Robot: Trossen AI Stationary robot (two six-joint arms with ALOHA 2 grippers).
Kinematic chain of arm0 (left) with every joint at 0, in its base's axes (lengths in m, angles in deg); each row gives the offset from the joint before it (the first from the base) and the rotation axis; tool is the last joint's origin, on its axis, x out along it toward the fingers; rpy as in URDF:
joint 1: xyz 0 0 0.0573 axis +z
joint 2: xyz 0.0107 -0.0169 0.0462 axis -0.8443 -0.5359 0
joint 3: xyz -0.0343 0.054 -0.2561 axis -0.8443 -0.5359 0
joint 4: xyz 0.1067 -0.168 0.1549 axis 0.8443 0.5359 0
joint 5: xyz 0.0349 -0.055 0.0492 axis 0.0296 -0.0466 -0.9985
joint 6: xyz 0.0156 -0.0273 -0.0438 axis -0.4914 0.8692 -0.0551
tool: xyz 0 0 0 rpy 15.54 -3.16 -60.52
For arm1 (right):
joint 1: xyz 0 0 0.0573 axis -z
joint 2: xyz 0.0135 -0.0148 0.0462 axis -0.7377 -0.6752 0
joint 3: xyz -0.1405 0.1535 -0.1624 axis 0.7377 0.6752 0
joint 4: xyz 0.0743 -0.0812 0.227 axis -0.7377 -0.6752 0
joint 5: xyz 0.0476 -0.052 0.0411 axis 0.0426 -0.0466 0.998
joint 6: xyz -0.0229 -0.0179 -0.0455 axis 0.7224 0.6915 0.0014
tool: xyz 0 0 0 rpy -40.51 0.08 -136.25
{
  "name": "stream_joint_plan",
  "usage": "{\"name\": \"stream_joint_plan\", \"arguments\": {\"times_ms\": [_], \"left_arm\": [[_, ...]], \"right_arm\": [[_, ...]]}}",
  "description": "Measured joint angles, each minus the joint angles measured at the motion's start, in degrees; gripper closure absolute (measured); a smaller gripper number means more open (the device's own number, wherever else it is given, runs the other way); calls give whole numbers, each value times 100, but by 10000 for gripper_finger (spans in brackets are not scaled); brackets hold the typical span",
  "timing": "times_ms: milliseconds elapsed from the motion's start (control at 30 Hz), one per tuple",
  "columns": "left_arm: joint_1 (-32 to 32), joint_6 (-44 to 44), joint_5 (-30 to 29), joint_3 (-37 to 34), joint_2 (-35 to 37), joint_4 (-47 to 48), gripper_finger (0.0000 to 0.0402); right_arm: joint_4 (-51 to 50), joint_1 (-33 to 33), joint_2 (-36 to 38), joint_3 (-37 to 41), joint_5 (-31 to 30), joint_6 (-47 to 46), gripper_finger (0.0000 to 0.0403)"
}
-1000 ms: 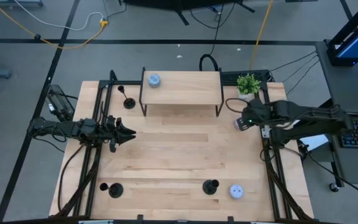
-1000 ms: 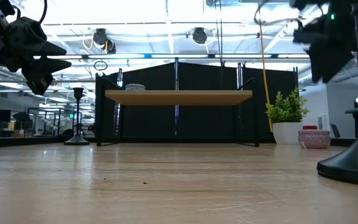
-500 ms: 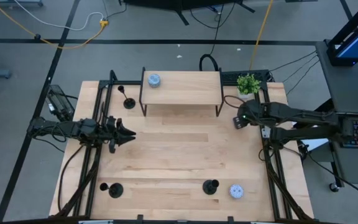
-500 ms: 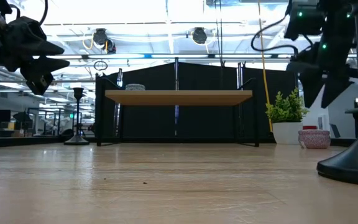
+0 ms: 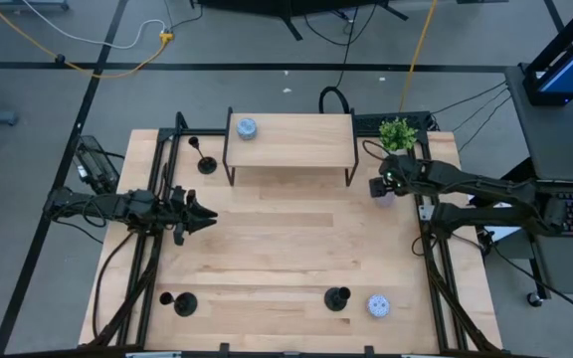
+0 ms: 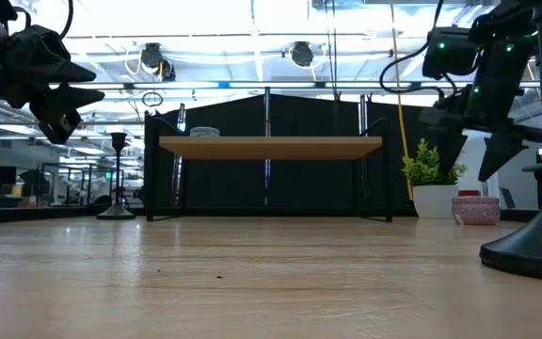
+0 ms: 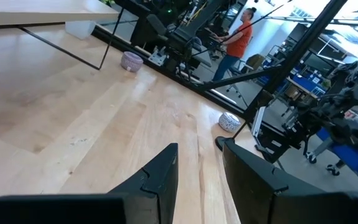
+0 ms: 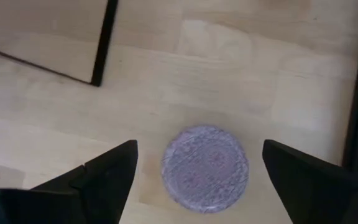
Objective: Pick & Place candle stick holders
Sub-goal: Put the purple patterned scented candle on the shelf
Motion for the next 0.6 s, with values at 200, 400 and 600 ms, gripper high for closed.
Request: {"name": "stream_joint_plan", "arguments": {"times_ms": [200, 400, 600], "left_arm": [[0, 0, 0, 0, 0, -2, 270], [0, 0, 0, -2, 0, -2, 270], [0, 24, 0, -2, 0, -4, 270]], "right_arm": [[47, 190, -257, 46, -26, 0, 60], [276, 258, -647, 46, 226, 101, 60], [295, 260, -1084, 46, 217, 68, 59]]}}
